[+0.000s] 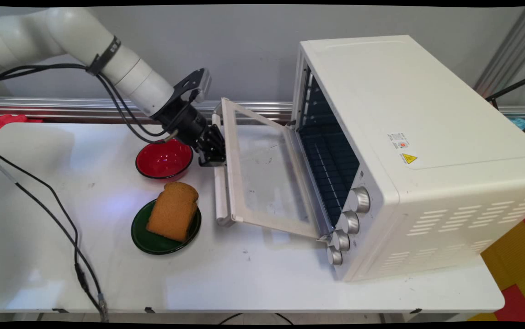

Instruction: Open the oven

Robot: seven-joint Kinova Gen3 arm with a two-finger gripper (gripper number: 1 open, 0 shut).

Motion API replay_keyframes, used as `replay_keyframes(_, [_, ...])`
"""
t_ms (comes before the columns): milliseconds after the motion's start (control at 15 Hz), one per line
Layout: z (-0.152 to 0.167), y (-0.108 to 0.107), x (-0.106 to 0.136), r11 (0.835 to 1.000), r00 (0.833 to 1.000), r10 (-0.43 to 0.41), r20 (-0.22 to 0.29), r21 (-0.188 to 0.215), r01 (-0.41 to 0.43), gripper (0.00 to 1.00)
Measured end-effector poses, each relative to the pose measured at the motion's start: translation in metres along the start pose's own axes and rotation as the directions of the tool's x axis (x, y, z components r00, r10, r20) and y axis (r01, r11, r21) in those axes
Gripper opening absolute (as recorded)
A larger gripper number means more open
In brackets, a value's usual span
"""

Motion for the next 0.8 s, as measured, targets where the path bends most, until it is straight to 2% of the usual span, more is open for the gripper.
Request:
replay_keyframes(400, [-0.004,0.006,-0.023,1.0,1.0,-0.006,0.014,-0.014,0.006,0.0])
replay_keyframes(800, [-0.01,0.012,-0.035,1.0,1.0,-0.023,0.02,-0.021,0.023,0.0])
